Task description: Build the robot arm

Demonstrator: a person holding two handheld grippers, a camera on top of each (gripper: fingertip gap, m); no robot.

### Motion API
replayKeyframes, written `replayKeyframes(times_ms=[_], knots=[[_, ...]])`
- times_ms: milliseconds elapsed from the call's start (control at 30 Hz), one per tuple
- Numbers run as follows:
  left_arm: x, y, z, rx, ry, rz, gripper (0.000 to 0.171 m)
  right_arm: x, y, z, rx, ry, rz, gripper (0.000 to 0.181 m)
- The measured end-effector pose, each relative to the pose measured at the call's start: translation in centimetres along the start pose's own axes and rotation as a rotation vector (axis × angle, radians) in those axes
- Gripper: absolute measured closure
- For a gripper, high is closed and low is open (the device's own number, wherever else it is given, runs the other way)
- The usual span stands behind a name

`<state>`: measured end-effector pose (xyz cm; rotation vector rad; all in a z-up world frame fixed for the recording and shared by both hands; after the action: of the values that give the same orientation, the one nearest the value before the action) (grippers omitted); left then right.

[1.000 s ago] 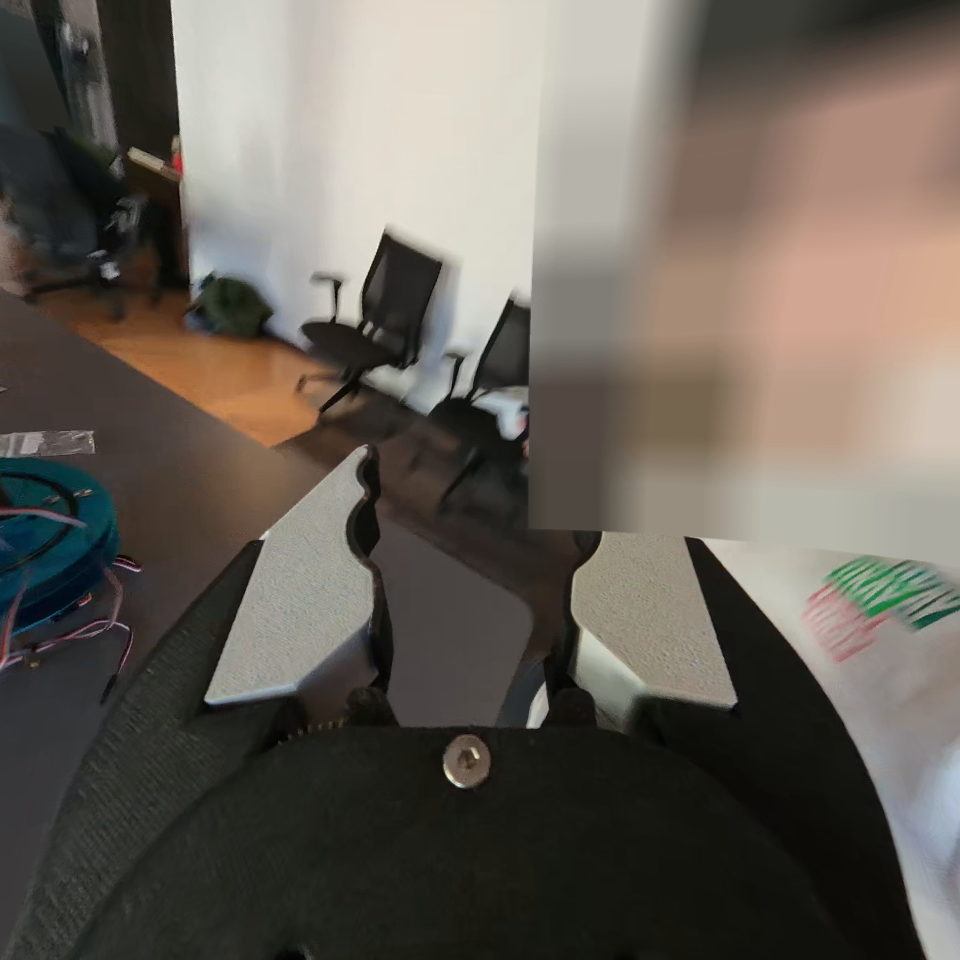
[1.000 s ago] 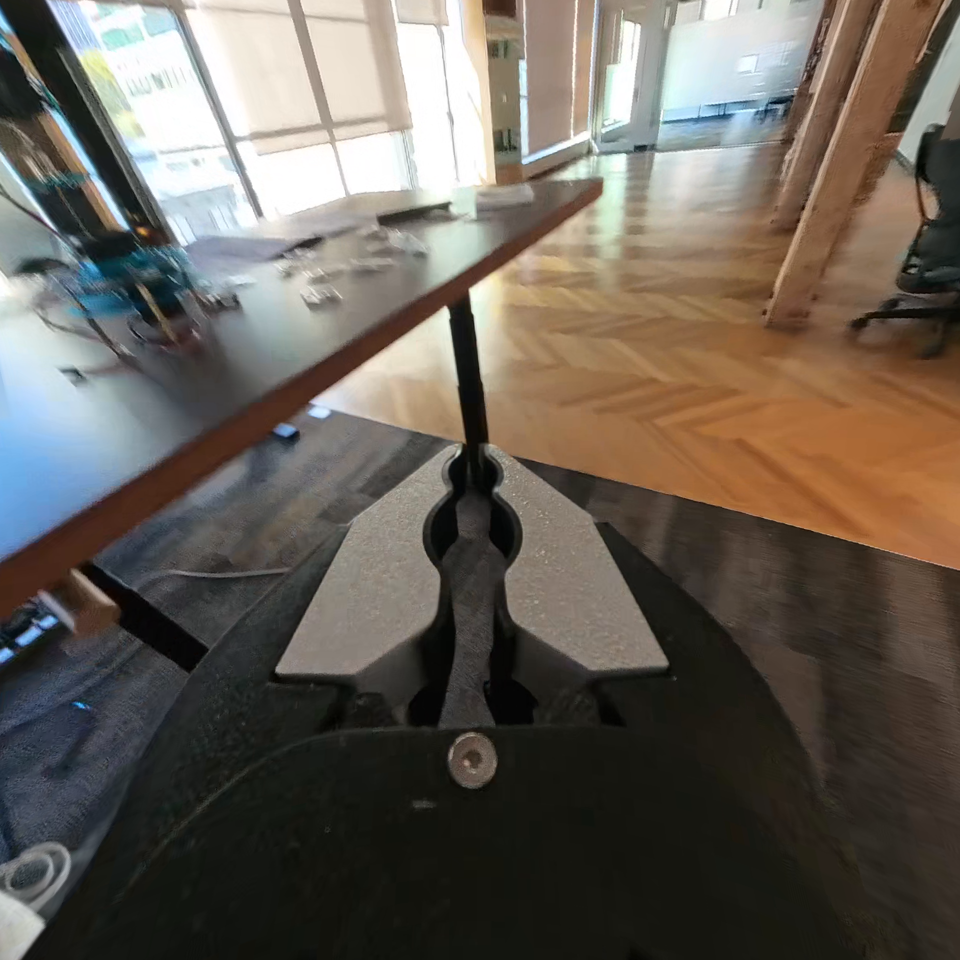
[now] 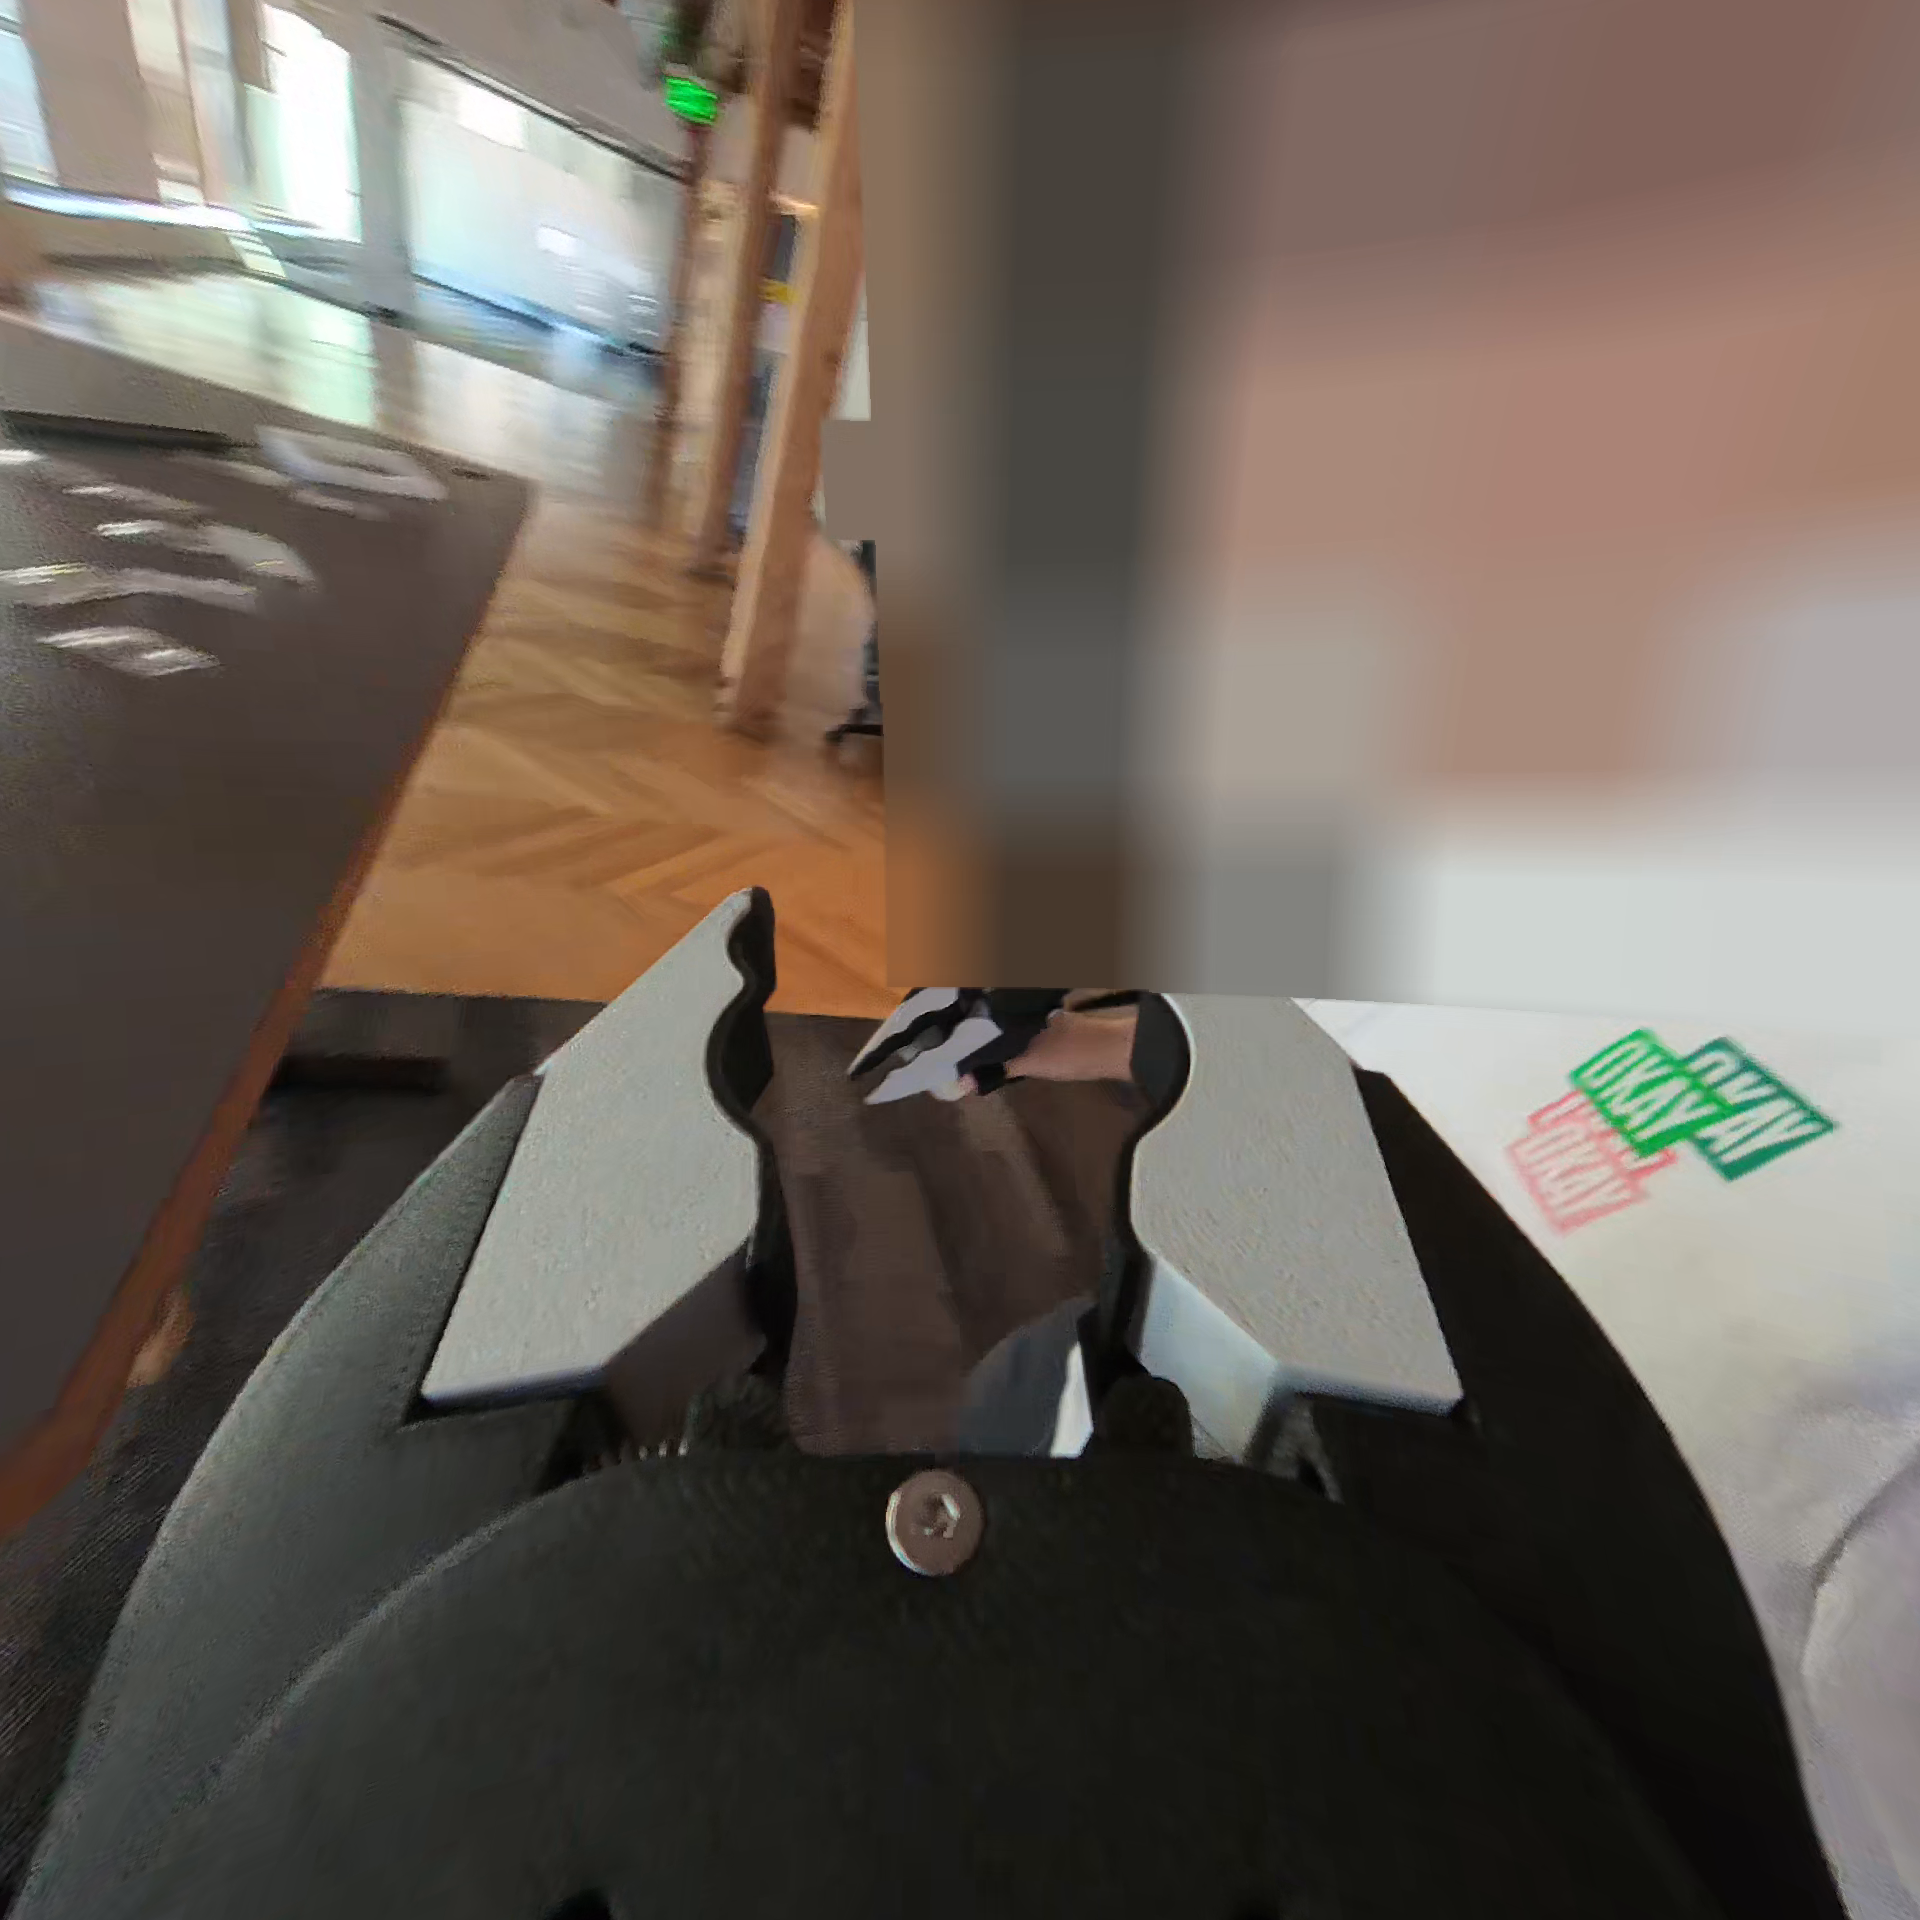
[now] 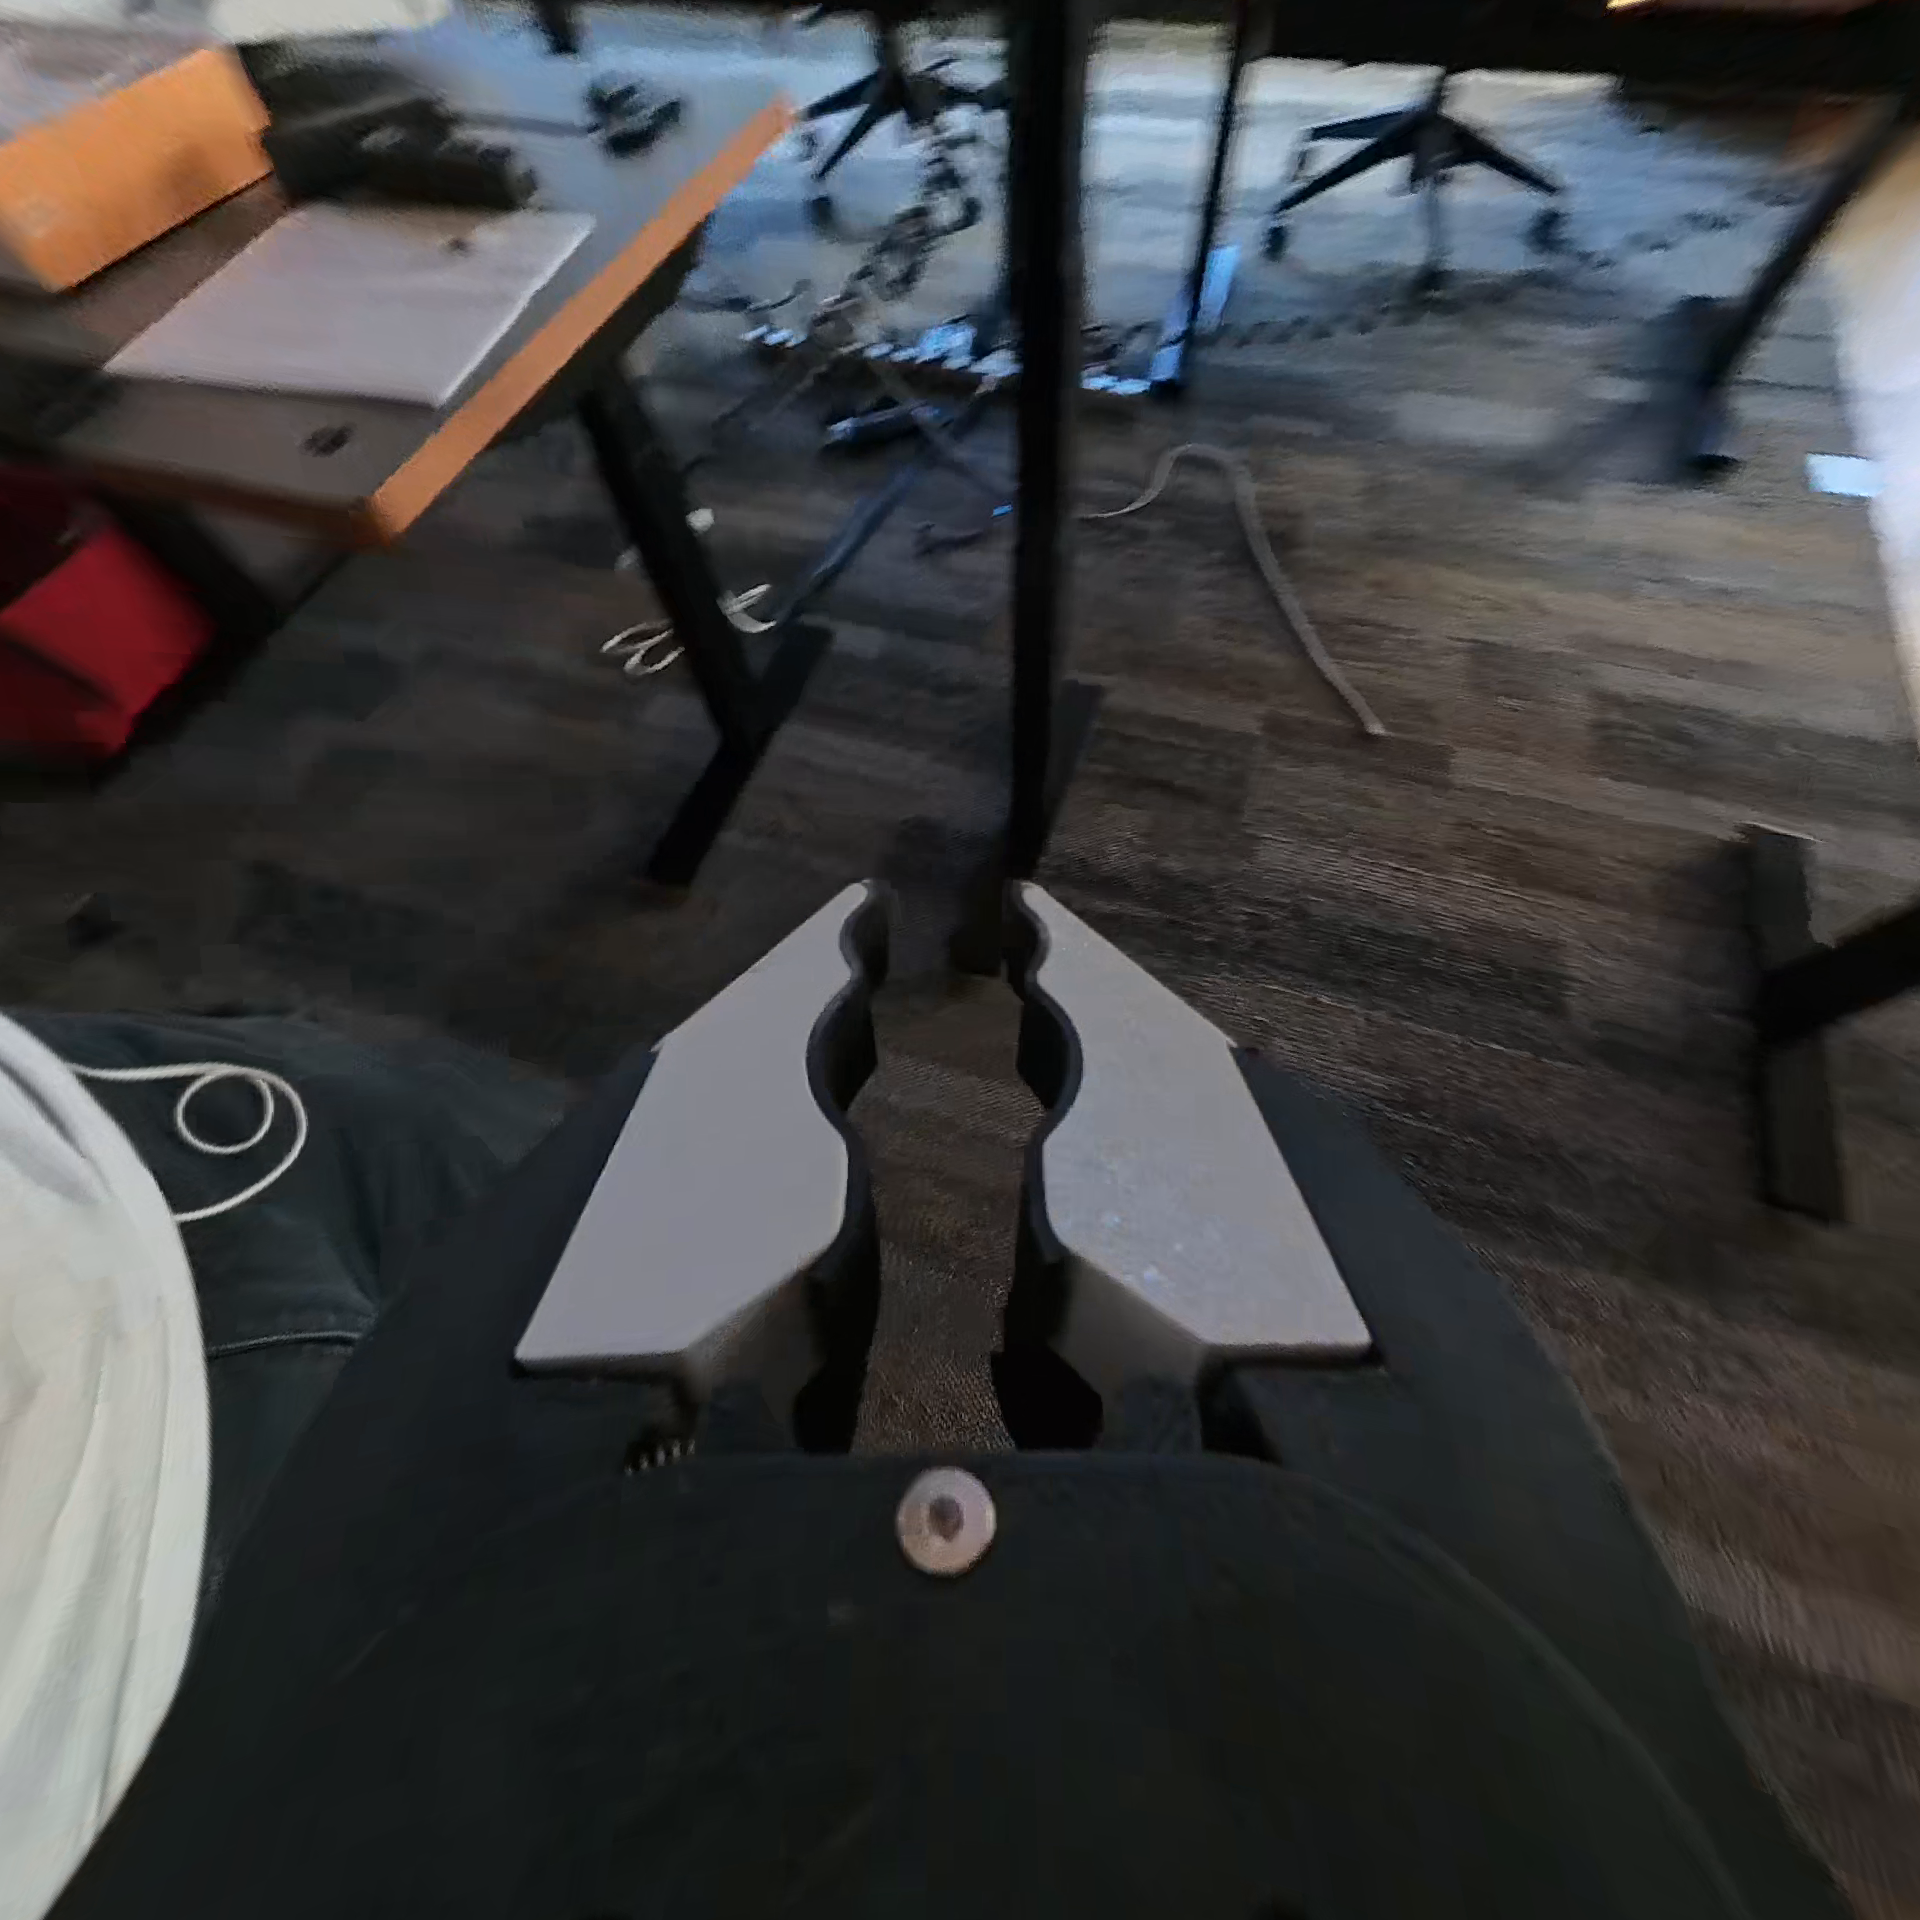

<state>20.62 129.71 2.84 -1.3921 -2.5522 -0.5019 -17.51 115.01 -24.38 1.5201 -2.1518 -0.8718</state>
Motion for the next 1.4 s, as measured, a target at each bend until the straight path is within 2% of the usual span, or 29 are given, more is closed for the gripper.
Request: replayKeyframes(times_ms=[100,233,267,367,500,667,767,900,1000,1133,1267,1400], knots=[[4.6,0.4,6.2,0.142,0.073,-0.296,0.105,1.4,-4.5,0.9,-0.058,0.149,-0.209,0.157],[11.5,-0.9,18.0,0.295,0.237,-0.773,0.104,2.2,-13.2,2.6,-0.225,0.264,-0.381,0.158],[12.7,-1.4,20.8,0.308,0.314,-0.838,0.104,2.1,-15.5,3.1,-0.285,0.275,-0.395,0.158],[14.6,-2.9,27.6,0.362,0.462,-0.89,0.104,1.3,-22.3,4.2,-0.365,0.293,-0.439,0.16],[13.3,-2.6,35.7,0.437,0.531,-1.052,0.108,1.7,-34.1,7.0,-0.39,0.329,-0.381,0.162],[9.6,-2.4,45.6,0.457,0.53,-1.191,0.114,3.3,-50.2,12.7,-0.45,0.373,-0.326,0.166],[7.4,-3.8,52.9,0.482,0.584,-1.296,0.117,4.1,-59.4,17.3,-0.478,0.462,-0.324,0.166],[4.7,-7.0,61.1,0.617,0.686,-1.374,0.118,6.2,-71.9,23.8,-0.514,0.612,-0.335,0.167],[2.9,-9.4,65.6,0.716,0.703,-1.46,0.118,7.8,-79.5,26.9,-0.512,0.626,-0.351,0.166],[-0.5,-12.7,69.6,0.77,0.731,-1.485,0.118,10.3,-86.8,29.7,-0.543,0.675,-0.301,0.167],[-3.2,-15.1,71.2,0.735,0.776,-1.439,0.115,11.7,-91.4,31.6,-0.571,0.714,-0.276,0.164],[-5.3,-16.2,71.5,0.668,0.795,-1.428,0.116,12.1,-93.8,32.0,-0.564,0.734,-0.224,0.161]])
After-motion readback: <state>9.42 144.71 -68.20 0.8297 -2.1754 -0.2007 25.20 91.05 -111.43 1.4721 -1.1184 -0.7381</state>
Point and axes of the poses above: each gripper's, where its closed fingertips meet, y back along the fingers, z out of its underside, x = y × z across the jaws, the point moved 9 cm from there along y, back along the fingers, and after that the axes turned 11 degrees about -x, right-handed, at the moved point
